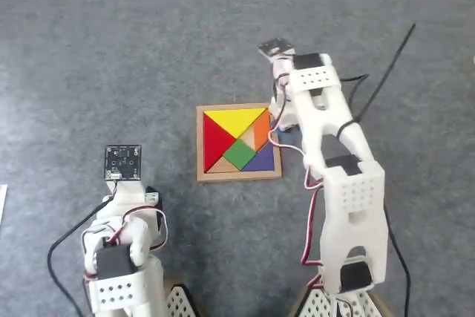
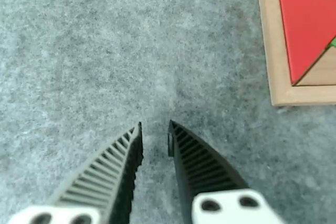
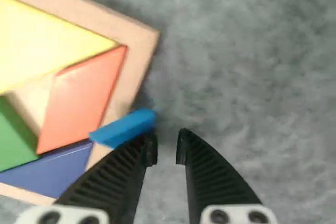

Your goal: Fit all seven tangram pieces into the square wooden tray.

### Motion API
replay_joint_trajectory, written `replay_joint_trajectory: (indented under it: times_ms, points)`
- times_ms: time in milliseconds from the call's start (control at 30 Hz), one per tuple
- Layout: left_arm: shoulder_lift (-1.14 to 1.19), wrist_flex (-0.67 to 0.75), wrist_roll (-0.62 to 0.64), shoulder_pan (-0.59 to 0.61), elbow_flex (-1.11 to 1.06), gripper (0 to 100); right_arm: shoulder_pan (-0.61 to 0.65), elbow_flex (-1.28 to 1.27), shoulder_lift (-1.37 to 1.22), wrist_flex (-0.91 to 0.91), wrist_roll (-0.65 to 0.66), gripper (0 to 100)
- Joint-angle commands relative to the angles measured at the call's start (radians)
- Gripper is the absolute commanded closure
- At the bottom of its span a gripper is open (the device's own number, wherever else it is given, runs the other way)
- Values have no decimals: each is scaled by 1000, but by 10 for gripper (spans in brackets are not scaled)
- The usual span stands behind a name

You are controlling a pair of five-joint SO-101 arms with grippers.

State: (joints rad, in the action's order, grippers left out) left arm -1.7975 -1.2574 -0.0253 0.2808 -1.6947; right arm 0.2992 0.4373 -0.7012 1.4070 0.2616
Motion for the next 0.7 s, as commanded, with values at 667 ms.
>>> replay_joint_trajectory:
  times_ms: [667]
  points:
    - [-18, -3, 0, -3, 12, 919, 338, 12, 124, 51, -80, 919]
